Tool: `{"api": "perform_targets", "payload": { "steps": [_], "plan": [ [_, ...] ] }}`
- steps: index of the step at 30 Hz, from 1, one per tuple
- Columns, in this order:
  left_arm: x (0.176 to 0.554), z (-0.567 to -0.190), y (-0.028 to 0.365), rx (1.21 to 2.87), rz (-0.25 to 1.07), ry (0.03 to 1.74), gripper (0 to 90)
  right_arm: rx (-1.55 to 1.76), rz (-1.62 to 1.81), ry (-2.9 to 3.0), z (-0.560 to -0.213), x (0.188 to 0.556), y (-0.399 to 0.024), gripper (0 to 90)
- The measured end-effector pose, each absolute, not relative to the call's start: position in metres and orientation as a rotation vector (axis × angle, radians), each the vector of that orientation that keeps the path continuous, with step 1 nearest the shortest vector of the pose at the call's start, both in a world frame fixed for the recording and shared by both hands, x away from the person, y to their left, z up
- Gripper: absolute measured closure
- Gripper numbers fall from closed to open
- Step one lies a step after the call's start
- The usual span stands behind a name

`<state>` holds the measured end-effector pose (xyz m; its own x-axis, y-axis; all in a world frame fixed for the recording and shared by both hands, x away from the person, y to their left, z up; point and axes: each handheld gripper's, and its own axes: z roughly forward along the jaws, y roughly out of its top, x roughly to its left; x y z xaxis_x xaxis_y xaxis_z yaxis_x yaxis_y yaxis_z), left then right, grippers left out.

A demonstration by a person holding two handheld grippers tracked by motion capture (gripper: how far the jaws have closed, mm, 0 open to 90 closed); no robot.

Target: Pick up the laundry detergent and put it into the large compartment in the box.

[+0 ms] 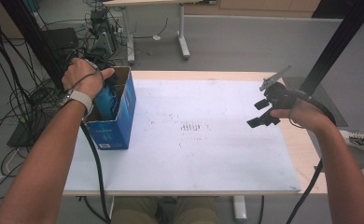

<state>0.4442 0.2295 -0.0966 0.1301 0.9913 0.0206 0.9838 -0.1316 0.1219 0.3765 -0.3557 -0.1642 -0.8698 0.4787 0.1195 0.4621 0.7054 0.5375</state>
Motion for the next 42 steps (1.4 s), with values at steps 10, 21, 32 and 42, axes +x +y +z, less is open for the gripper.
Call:
{"api": "perform_targets", "payload": {
  "steps": [10, 21, 32, 42],
  "plan": [
    [0.443, -0.112, 0.232, 2.305, 0.153, 2.011, 37.1, 0.801, 0.892, 2.875, -0.166, 0.375, -0.357, 9.7],
    [0.443, -0.127, 0.231, 2.322, 0.164, 2.002, 37.1, 0.811, 0.895, 2.875, -0.169, 0.376, -0.357, 9.7],
    [0.442, -0.138, 0.230, 2.323, 0.167, 1.999, 37.1, 0.810, 0.898, 2.879, -0.171, 0.377, -0.356, 9.6],
    [0.445, -0.151, 0.228, 2.343, 0.158, 2.003, 37.2, 0.824, 0.895, 2.876, -0.171, 0.375, -0.359, 9.7]
  ]
}}
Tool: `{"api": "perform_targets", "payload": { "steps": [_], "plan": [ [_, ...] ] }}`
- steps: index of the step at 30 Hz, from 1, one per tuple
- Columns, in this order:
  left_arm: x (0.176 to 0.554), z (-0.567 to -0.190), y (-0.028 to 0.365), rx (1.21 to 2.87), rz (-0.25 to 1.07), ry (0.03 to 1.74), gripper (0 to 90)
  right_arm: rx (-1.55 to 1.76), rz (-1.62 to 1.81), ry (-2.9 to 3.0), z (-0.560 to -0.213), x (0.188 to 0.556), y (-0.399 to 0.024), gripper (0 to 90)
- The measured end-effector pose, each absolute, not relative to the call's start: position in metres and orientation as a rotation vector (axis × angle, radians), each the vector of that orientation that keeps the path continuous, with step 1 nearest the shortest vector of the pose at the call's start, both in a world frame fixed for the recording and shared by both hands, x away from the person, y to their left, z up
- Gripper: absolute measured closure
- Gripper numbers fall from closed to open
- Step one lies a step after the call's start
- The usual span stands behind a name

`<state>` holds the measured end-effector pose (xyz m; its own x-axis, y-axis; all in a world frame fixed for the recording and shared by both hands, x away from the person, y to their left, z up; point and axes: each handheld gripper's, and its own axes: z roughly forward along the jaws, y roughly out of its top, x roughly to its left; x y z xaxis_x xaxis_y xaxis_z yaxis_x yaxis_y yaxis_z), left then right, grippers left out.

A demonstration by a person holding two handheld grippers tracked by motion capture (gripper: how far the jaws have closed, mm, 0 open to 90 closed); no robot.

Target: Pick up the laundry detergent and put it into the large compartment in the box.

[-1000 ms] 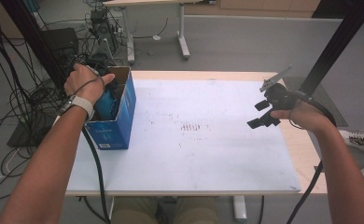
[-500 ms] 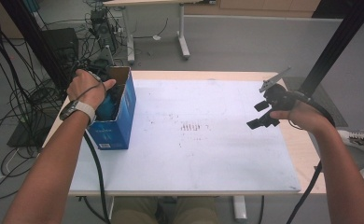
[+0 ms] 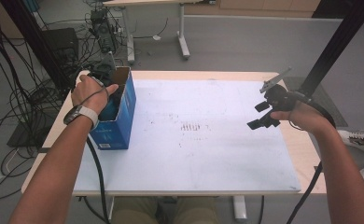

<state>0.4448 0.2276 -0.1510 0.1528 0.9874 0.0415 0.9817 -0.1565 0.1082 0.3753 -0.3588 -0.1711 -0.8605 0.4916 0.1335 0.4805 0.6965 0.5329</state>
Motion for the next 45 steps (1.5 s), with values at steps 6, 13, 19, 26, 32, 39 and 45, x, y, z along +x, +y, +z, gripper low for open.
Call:
{"api": "perform_targets", "payload": {
  "steps": [6, 13, 19, 26, 32, 39, 45],
  "plan": [
    [0.4447, -0.1558, 0.2278, 2.350, 0.156, 1.996, 37.2, 0.828, 0.895, 2.876, -0.1715, 0.3750, -0.3589, 9.7],
    [0.4445, -0.1562, 0.2288, 2.349, 0.155, 1.994, 37.2, 0.823, 0.893, 2.877, -0.1714, 0.3752, -0.3582, 9.6],
    [0.4446, -0.1565, 0.2289, 2.346, 0.156, 1.996, 37.2, 0.823, 0.894, 2.875, -0.1707, 0.3750, -0.3584, 9.7],
    [0.4444, -0.1563, 0.2279, 2.351, 0.159, 1.996, 37.2, 0.823, 0.892, 2.877, -0.1710, 0.3754, -0.3577, 9.7],
    [0.4440, -0.1563, 0.2295, 2.347, 0.157, 1.998, 37.2, 0.819, 0.895, 2.876, -0.1700, 0.3753, -0.3569, 9.7],
    [0.4444, -0.1565, 0.2291, 2.348, 0.157, 1.998, 37.2, 0.820, 0.892, 2.877, -0.1706, 0.3754, -0.3572, 9.7],
    [0.4443, -0.1567, 0.2292, 2.347, 0.158, 1.997, 37.1, 0.826, 0.893, 2.876, -0.1708, 0.3755, -0.3575, 9.7]
  ]
}}
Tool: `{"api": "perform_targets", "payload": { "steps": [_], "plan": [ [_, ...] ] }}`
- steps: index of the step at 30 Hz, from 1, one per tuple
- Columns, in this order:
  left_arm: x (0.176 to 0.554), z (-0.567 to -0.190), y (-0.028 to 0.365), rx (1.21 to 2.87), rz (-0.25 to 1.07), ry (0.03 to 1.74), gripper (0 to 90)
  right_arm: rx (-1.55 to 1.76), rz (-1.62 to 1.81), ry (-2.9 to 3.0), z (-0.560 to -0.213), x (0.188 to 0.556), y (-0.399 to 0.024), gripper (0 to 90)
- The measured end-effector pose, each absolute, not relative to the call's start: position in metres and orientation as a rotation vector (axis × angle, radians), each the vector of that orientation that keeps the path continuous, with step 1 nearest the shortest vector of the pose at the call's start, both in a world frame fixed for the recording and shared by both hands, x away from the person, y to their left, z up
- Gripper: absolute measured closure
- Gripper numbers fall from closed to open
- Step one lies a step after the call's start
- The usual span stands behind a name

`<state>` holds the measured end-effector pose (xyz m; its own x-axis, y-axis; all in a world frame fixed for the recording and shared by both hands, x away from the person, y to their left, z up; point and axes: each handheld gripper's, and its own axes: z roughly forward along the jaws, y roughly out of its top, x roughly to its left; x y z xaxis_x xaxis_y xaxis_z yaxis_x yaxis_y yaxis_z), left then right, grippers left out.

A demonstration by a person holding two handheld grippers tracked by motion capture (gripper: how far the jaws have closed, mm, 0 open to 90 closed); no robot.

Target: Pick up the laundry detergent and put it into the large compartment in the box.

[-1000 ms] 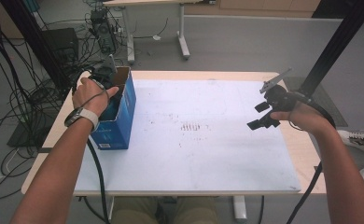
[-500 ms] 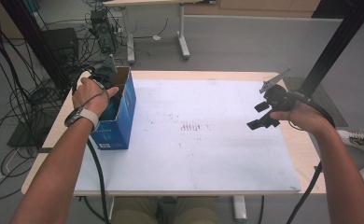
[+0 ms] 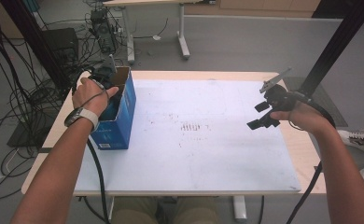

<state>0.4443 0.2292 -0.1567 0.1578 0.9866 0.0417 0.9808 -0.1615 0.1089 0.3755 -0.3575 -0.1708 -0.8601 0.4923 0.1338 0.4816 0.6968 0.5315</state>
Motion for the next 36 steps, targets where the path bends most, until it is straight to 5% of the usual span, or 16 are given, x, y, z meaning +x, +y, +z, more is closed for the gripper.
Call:
{"api": "perform_targets", "payload": {
  "steps": [36],
  "plan": [
    [0.4439, -0.1569, 0.2295, 2.346, 0.161, 1.996, 37.1, 0.822, 0.896, 2.877, -0.1720, 0.3753, -0.3579, 9.7]
  ]
}}
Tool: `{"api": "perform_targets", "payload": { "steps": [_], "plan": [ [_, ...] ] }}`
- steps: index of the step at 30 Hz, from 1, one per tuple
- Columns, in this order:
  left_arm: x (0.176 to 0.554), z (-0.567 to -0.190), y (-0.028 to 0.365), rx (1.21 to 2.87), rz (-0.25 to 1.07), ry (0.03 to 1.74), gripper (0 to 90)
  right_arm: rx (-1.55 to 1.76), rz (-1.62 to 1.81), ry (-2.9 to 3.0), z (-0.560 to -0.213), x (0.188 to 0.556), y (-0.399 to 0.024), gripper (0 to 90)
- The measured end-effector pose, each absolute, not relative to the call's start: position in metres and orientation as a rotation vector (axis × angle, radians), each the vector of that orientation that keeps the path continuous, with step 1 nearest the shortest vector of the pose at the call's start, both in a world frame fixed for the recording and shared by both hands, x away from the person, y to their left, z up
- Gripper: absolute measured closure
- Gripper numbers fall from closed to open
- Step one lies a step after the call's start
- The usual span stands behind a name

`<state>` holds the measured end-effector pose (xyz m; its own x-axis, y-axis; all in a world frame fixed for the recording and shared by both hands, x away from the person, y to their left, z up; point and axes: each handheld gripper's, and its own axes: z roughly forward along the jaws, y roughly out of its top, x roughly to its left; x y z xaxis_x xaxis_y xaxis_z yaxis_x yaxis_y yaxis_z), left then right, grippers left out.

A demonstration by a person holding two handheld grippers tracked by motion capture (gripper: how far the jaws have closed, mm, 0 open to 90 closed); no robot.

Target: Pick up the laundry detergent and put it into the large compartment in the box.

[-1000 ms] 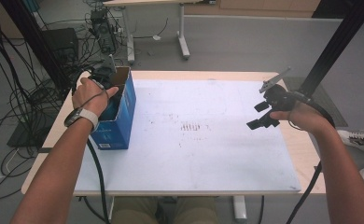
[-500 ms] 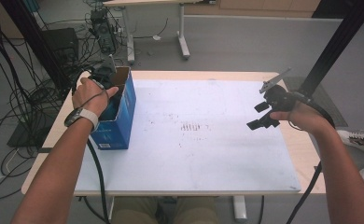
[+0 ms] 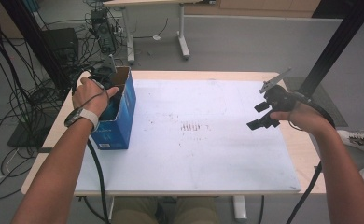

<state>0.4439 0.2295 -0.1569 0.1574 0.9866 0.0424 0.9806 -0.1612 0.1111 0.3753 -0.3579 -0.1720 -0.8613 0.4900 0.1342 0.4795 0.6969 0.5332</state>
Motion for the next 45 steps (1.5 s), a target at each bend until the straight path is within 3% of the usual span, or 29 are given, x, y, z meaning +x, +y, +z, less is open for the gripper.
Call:
{"api": "perform_targets", "payload": {
  "steps": [45],
  "plan": [
    [0.4428, -0.1573, 0.2292, 2.345, 0.171, 1.992, 37.1, 0.822, 0.897, 2.876, -0.1716, 0.3748, -0.3578, 9.7]
  ]
}}
